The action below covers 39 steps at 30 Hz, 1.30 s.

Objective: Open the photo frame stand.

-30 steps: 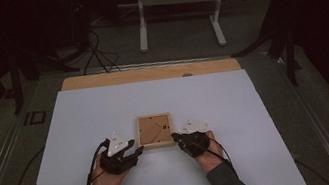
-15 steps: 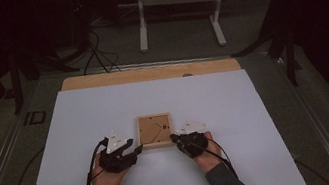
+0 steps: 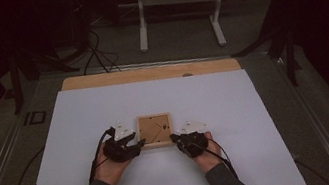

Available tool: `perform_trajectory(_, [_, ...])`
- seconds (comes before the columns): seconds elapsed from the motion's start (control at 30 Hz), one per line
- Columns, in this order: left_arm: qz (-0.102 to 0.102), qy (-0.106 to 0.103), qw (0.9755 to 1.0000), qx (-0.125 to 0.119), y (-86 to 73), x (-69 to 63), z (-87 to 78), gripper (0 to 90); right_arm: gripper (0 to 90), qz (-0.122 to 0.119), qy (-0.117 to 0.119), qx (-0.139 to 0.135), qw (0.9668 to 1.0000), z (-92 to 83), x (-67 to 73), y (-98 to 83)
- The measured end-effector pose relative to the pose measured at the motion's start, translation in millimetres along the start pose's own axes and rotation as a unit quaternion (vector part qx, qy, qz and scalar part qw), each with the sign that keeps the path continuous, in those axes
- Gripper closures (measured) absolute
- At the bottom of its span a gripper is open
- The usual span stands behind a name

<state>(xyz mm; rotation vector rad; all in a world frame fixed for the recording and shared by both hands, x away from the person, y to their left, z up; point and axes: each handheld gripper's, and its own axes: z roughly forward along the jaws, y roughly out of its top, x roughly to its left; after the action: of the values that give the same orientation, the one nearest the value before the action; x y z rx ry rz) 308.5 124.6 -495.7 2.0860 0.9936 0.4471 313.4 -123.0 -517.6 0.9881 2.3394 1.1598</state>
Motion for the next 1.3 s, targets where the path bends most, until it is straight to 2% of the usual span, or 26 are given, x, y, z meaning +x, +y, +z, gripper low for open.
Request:
perform_trajectory(0.17, [0.024,0.001,0.9996,0.014,8.2,-3.2,11.0,52.3,89.9,0.002,0.001,-0.002,1.0,-0.1,-0.4,-0.6])
perform_trajectory(0.27, [0.029,0.001,0.9993,0.022,11.1,-3.3,18.0,52.4,89.8,0.004,0.002,-0.004,1.0,-0.1,-0.7,-1.0])
perform_trajectory(0.43, [0.029,-0.002,0.9991,0.032,11.5,-3.9,26.6,51.6,89.8,0.004,0.0,-0.006,1.0,-0.1,-0.2,-1.6])
perform_trajectory(0.53, [0.022,-0.006,0.9994,0.028,12.3,-4.3,28.6,51.4,89.8,0.004,-0.001,-0.007,1.0,-0.1,0.2,-1.7])
perform_trajectory(0.87, [0.026,-0.008,0.9987,0.043,14.4,-6.4,36.1,49.0,89.8,0.004,-0.001,-0.007,1.0,0.0,0.2,-1.8])
perform_trajectory(1.0, [0.021,-0.01,0.9987,0.046,14.6,-5.4,36.9,48.6,89.8,0.003,-0.001,-0.007,1.0,-0.1,0.4,-2.0])
perform_trajectory(1.1, [0.007,-0.018,0.9986,0.049,14.9,-2.7,38.3,48.7,89.8,0.003,-0.001,-0.007,1.0,-0.1,0.3,-2.0])
perform_trajectory(1.3, [0.016,-0.017,0.998,0.058,17.4,-3.3,38.6,49.9,89.7,0.005,0.0,-0.008,1.0,-0.2,0.3,-2.2])
